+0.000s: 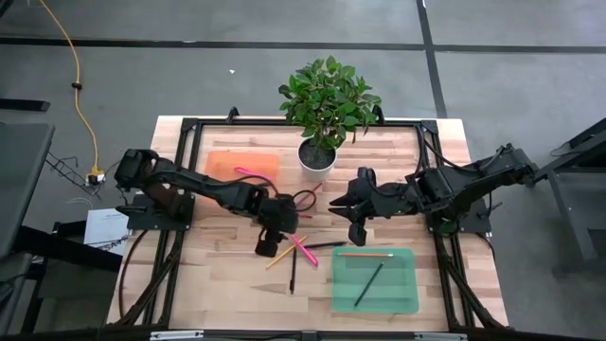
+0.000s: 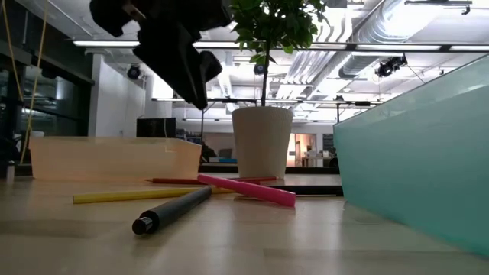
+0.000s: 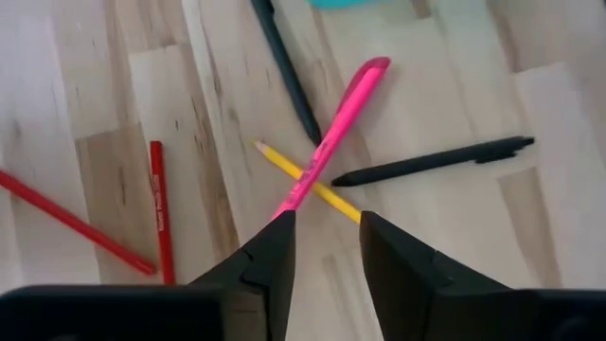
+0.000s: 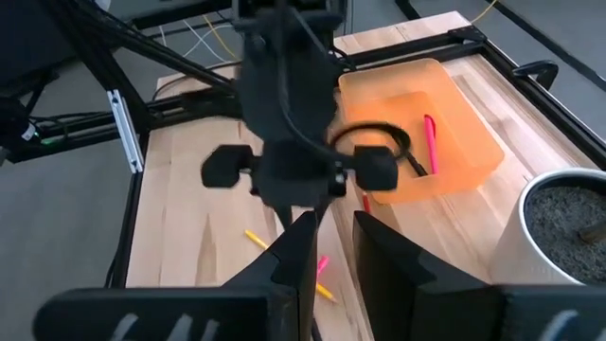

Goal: Sort pens & pencils
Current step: Put the pink pen into the orange bin

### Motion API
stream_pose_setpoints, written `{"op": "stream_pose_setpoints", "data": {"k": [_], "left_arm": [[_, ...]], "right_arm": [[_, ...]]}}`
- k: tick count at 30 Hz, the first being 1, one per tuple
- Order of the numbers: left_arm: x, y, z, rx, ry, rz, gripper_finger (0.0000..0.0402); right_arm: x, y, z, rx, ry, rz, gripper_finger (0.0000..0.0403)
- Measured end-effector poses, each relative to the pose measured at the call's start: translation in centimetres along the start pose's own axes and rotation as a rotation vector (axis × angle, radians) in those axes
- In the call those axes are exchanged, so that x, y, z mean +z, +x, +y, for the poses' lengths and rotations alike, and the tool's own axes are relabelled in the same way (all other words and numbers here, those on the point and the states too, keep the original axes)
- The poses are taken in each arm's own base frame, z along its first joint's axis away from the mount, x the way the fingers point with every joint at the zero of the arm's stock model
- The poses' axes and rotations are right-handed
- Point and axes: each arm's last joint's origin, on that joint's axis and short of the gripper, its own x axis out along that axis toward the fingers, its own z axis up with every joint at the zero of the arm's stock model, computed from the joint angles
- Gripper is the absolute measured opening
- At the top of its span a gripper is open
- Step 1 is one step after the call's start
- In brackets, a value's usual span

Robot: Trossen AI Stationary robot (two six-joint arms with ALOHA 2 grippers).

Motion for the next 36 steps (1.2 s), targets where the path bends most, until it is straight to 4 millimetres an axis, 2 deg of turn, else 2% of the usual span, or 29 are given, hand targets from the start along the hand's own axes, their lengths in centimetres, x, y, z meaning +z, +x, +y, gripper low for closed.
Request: {"op": "stream_pose_setpoints", "data": {"k": [3,7,12,16,22,26,31,36], "left_arm": [[0.0,0.9,0.1,-0.014,0.01,0.045,0.0102],[0.2,2.0,0.0,-0.045,0.021,0.074,0.0102],[0.2,2.2,0.2,-0.03,0.022,0.075,0.0101],[0.2,2.2,0.2,-0.024,0.049,0.085,0.0101],[0.1,2.8,0.2,-0.024,0.048,0.099,0.0101],[0.6,3.4,0.3,-0.022,0.067,0.132,0.0101],[2.4,4.2,0.6,-0.021,0.115,0.147,0.0101],[2.9,4.8,0.7,-0.024,0.156,0.197,0.0101]], "right_arm": [[0.3,-0.3,0.0,0.01,-0.002,-0.025,0.0064],[0.9,-2.0,-0.1,0.018,-0.008,-0.095,0.0064],[1.6,-4.8,-0.7,0.008,0.006,-0.178,0.0064],[1.6,-5.9,-1.1,0.001,0.002,-0.191,0.0064],[1.4,-6.1,-1.3,-0.023,-0.008,-0.175,0.0064],[1.3,-6.0,-1.3,-0.026,-0.013,-0.165,0.0064],[1.2,-6.0,-1.3,-0.027,-0.015,-0.161,0.0064],[1.1,-6.0,-1.4,-0.024,-0.014,-0.148,0.0064]]}}
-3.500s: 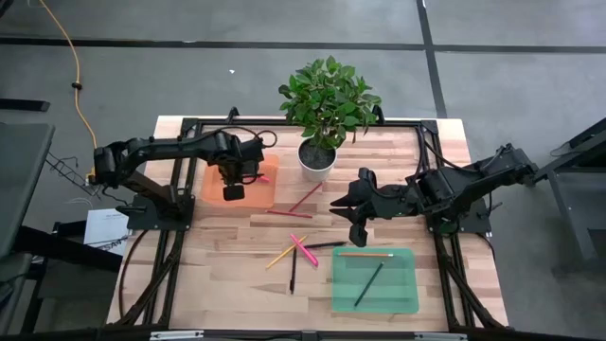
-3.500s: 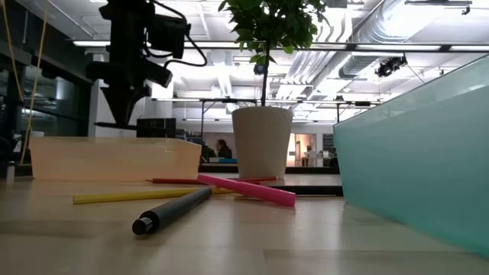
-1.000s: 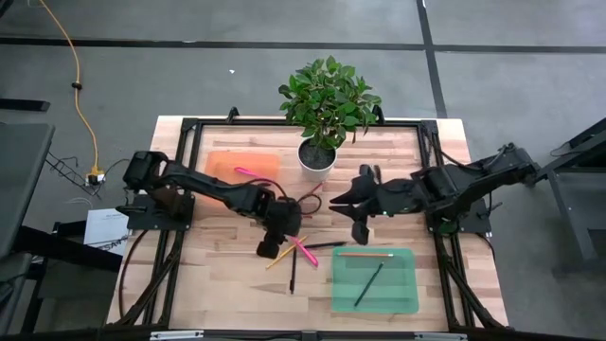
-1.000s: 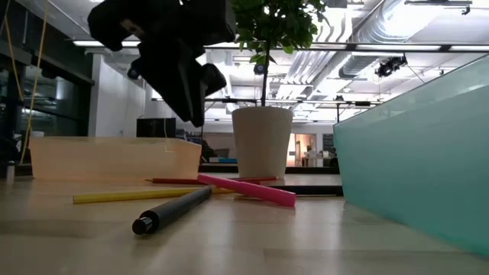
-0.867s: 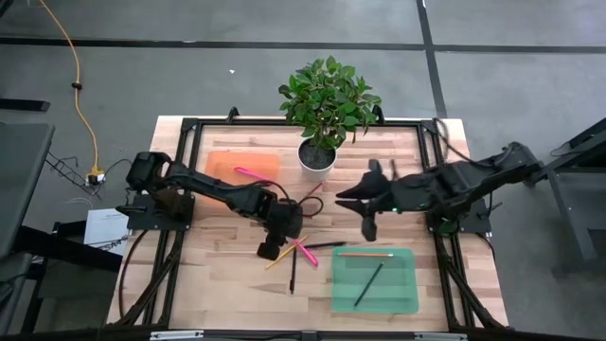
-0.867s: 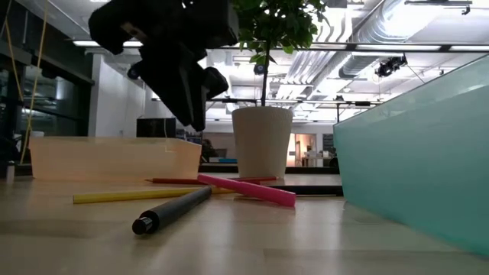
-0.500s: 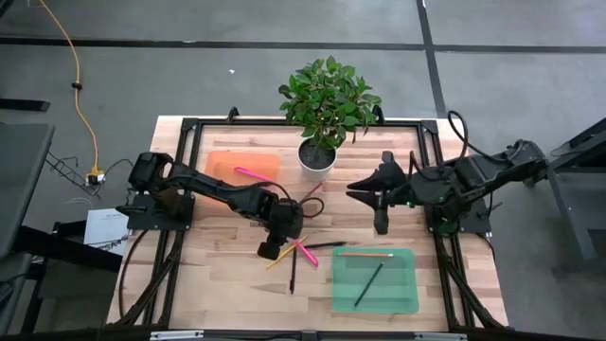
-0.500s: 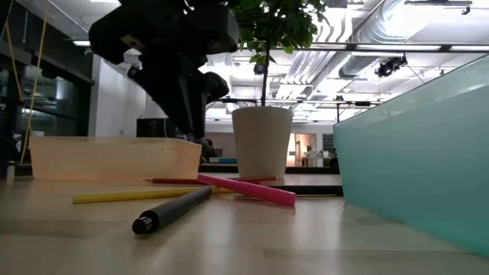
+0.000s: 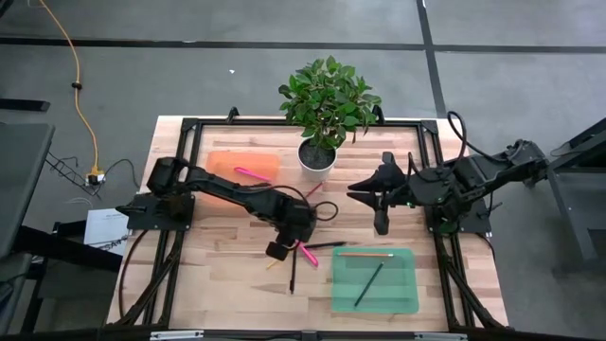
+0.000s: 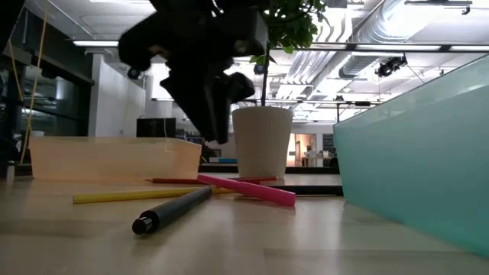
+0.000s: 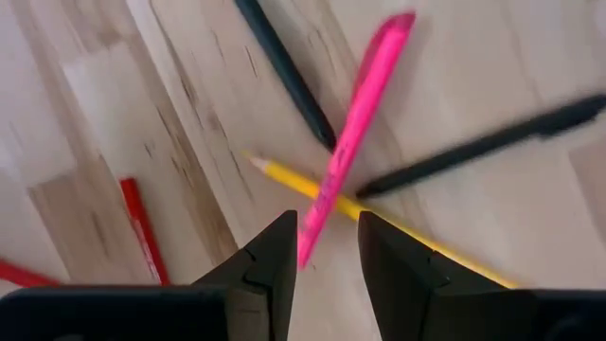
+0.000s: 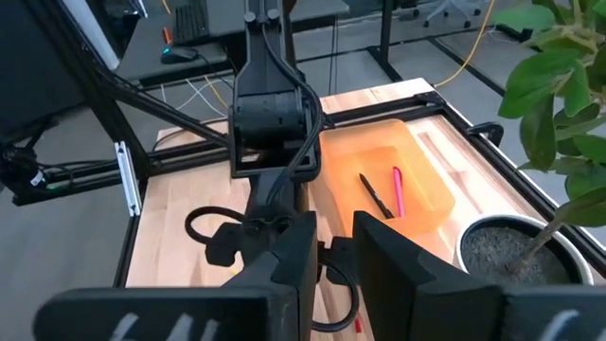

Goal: Sort pens & pencils
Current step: Put the pink pen into the orange bin

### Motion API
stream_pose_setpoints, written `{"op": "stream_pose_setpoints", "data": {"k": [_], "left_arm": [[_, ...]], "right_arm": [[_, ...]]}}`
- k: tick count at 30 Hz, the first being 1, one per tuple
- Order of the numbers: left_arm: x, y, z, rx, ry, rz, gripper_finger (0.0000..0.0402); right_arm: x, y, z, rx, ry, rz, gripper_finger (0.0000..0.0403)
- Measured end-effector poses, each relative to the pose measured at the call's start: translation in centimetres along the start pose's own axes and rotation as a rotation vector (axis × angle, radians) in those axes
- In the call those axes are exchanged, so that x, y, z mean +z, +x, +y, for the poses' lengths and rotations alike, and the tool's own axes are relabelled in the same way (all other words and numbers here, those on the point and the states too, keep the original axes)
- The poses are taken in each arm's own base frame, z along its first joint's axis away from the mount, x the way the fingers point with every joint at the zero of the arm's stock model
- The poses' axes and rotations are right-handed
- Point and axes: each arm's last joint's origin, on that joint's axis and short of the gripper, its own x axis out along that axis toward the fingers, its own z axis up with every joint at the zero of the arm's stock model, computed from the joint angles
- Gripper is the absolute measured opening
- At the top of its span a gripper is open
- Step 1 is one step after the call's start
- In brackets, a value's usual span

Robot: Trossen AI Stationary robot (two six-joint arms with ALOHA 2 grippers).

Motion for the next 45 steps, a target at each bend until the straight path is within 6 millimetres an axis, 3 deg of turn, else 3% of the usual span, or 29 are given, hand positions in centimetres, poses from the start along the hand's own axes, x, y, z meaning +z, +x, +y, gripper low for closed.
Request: {"op": "stream_pose_setpoints", "data": {"k": [12,45], "left_arm": [[-0.7,2.0,0.0,-0.028,0.026,0.093,0.0101],[-0.7,2.7,0.2,0.018,0.032,0.105,0.0101]], "right_arm": [[0.1,-0.3,-0.1,0.003,-0.003,-0.007,0.0064],[0.1,-0.5,-0.2,-0.001,-0.02,-0.01,0.0064]]}}
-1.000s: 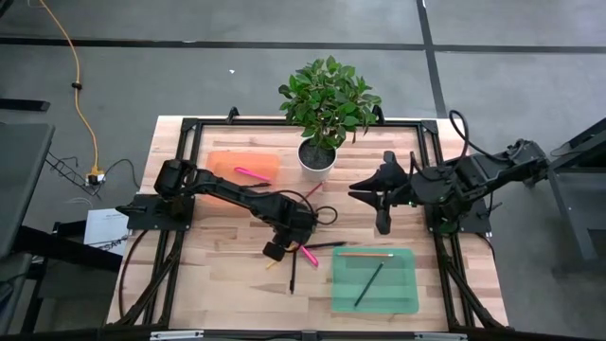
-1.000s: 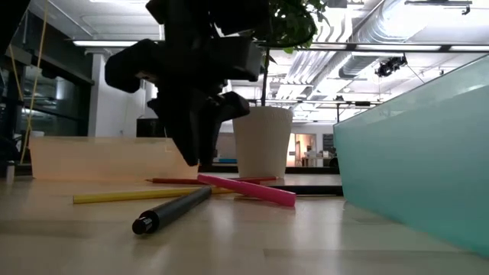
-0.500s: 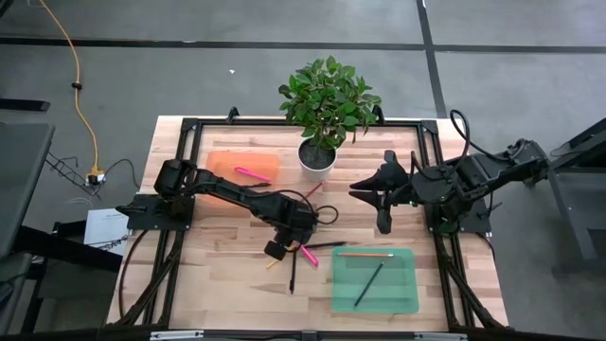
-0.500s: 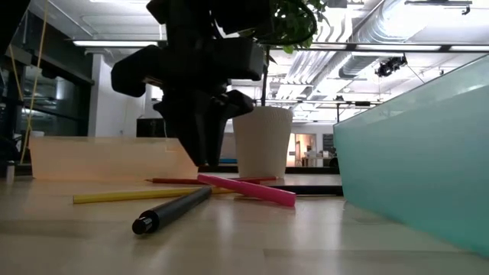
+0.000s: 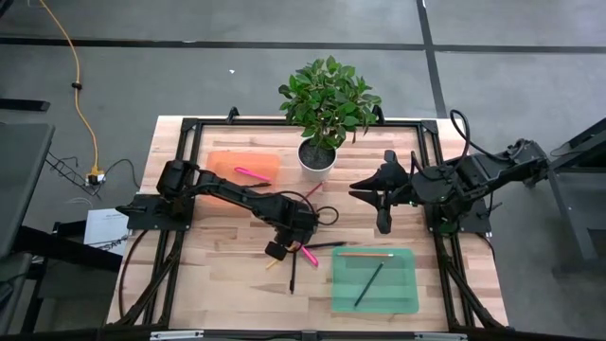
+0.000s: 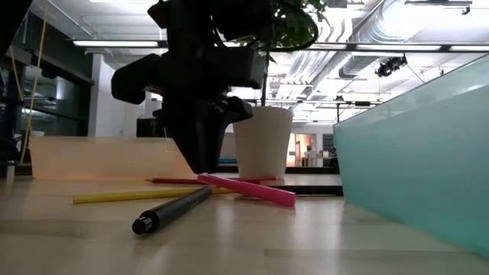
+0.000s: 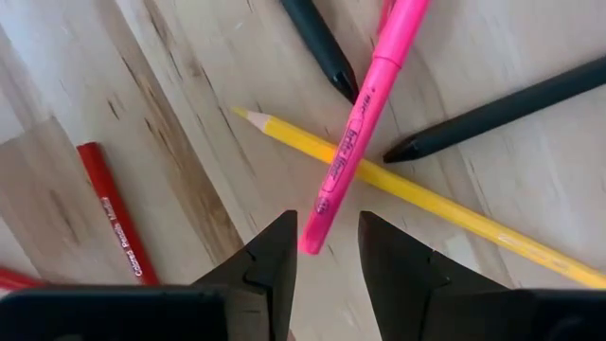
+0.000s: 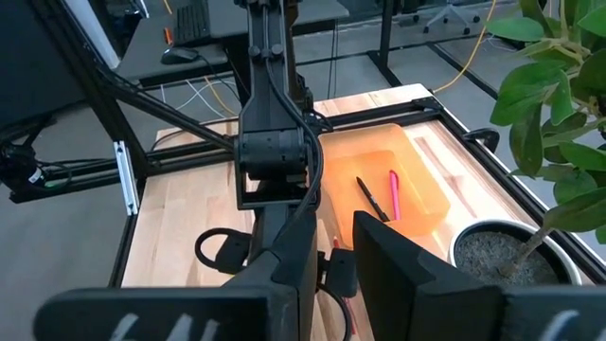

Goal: Sort pens & pencils
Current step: Put the pink pen into the orange bin

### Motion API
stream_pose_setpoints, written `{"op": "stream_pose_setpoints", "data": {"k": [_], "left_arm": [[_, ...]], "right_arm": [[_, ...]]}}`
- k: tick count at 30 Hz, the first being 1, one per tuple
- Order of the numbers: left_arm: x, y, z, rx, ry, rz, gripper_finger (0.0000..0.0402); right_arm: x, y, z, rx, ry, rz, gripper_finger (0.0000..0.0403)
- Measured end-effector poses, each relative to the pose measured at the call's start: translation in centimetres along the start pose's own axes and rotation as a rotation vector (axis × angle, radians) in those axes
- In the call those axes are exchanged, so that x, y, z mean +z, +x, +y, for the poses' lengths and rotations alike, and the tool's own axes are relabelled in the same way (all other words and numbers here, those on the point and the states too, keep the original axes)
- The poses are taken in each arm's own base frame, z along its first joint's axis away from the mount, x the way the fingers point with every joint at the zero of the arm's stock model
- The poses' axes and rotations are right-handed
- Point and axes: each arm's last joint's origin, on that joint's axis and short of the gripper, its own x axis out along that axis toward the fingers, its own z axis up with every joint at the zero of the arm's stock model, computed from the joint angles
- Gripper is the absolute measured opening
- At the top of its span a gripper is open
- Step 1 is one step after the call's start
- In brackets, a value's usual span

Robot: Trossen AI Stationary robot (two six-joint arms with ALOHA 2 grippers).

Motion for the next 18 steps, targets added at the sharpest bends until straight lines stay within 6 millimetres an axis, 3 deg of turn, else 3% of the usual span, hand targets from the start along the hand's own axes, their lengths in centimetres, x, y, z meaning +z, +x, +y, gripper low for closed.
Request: {"op": "stream_pose_setpoints", "data": {"k": [18], "left_arm": [[-0.06,0.0,0.07,0.021,-0.001,0.01,0.0101]], "right_arm": [[0.08,0.0,0.03,0.003,0.004,-0.007,0.0064]]}}
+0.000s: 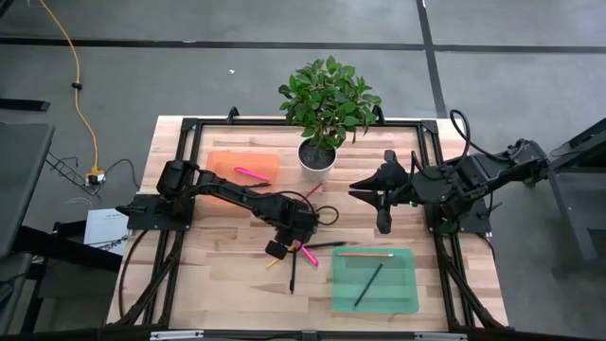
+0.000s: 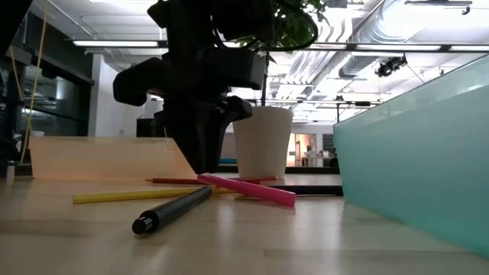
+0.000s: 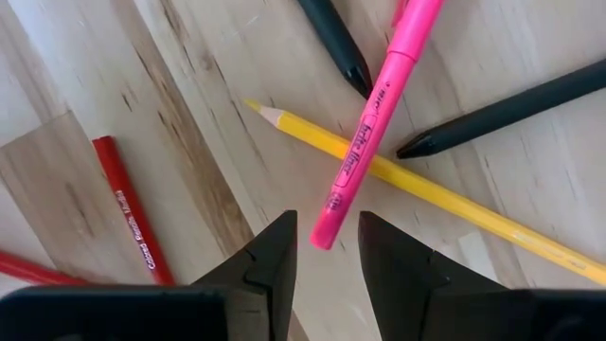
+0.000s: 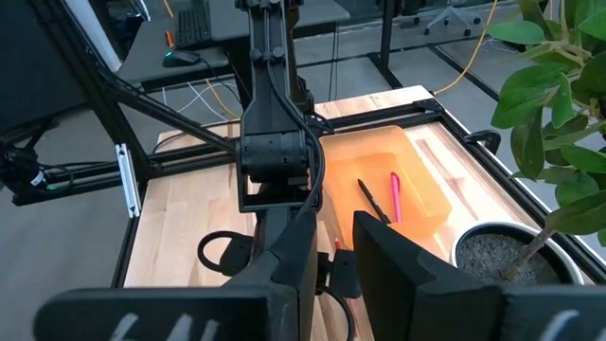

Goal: Sort pens & pencils
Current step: Put the pink pen into the orange bin

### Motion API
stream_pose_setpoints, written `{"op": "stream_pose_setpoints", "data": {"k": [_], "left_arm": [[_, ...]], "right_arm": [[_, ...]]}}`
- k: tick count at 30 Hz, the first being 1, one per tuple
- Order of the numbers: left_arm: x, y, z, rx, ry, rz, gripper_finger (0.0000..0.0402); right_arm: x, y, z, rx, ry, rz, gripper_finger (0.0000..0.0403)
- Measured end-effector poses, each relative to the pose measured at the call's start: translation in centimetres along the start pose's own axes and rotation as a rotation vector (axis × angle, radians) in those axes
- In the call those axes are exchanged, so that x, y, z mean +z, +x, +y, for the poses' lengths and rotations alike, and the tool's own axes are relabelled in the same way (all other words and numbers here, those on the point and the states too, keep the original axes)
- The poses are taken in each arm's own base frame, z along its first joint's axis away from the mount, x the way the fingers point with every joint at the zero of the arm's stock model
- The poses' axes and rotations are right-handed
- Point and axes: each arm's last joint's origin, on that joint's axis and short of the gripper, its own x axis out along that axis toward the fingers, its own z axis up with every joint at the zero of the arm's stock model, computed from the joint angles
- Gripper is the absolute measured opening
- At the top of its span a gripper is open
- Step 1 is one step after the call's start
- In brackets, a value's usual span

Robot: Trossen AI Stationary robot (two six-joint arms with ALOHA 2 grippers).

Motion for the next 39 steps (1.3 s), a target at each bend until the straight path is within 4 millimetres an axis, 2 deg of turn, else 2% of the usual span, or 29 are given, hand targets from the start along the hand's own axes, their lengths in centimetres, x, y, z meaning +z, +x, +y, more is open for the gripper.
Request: {"op": "stream_pose_setpoints", "data": {"k": [18,27,39], "left_arm": [[-0.1,0.0,0.0,-0.002,0.022,0.016,0.0101],[-0.1,1.3,-0.1,-0.026,0.014,0.033,0.0101],[0.0,1.2,0.0,-0.019,0.007,0.019,0.0101]], "right_arm": [[0.1,0.0,0.0,0.002,0.003,-0.006,0.0064],[0.1,0.0,0.0,0.002,0.004,-0.006,0.0064],[0.1,0.0,0.0,0.002,0.003,-0.006,0.0064]]}}
